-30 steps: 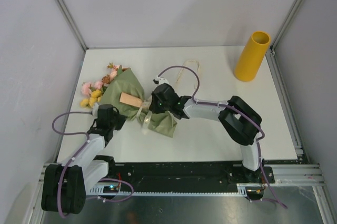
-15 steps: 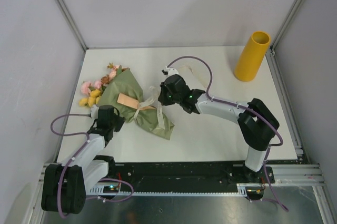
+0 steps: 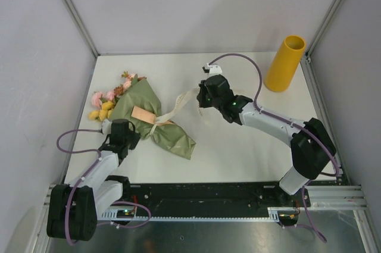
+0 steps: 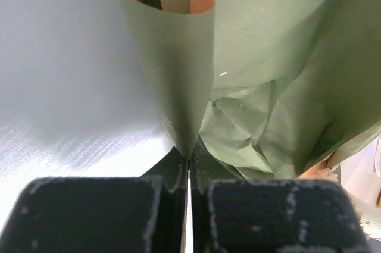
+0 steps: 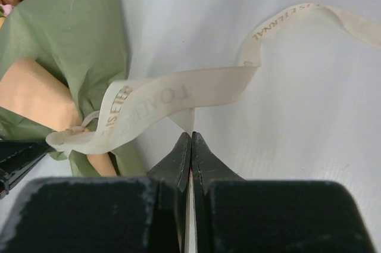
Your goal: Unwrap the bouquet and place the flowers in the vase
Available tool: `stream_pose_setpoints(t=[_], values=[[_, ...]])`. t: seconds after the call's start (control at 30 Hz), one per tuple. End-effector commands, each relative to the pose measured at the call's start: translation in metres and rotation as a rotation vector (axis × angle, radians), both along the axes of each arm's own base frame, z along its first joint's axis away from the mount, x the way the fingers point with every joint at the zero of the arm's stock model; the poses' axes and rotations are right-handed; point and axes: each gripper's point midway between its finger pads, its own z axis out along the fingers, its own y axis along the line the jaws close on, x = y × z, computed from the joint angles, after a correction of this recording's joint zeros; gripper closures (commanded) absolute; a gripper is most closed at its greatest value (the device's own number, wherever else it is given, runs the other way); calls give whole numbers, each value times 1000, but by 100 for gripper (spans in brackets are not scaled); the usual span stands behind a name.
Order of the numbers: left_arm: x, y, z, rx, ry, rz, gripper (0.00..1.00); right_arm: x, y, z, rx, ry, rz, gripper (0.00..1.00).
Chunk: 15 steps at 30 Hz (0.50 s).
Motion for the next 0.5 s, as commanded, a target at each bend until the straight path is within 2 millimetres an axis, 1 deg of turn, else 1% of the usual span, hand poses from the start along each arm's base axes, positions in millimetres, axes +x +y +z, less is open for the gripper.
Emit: stream_pose_setpoints(t=[0.0,0.13,0.2,0.37,0.47], values=[[-6,10,-1,48,25,19,100,17,-22,15,8,-62,-59,100],[-7,10,-1,57,16,14,100,34,-43,30,44,-89,-104,100],[-8,10,-1,53,14,12,100,43,-55,34,52,-98,-133,100],[-6,10,3,67,2,6,100,71,-87,48,82,-155,-222,100],[-4,9,6,62,-12,26,100,84,-104,62,123,-186,-249,100]])
